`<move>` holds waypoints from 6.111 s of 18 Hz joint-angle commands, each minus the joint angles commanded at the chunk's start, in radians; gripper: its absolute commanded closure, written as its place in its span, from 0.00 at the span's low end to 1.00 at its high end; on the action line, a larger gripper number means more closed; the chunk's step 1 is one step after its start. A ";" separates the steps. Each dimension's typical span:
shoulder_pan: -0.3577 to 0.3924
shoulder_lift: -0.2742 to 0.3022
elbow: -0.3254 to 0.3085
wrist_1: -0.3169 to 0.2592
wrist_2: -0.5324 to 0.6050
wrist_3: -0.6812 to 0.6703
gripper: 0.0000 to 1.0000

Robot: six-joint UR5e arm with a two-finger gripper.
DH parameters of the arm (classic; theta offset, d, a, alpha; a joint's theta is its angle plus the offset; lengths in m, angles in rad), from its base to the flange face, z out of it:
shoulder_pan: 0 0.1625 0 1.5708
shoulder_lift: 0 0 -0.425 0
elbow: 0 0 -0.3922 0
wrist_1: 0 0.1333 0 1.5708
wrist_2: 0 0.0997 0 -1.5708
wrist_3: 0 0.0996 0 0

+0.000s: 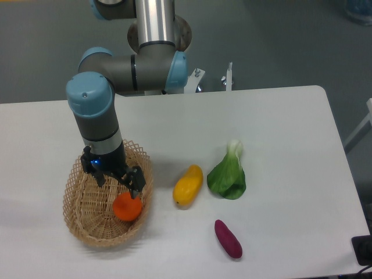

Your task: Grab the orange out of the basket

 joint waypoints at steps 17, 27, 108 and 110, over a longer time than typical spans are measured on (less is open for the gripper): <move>0.002 -0.003 -0.005 0.002 0.002 -0.012 0.00; -0.005 -0.075 -0.005 0.015 0.018 -0.068 0.00; 0.517 0.040 0.130 -0.196 -0.130 0.729 0.49; 0.517 0.040 0.130 -0.195 -0.133 0.729 0.49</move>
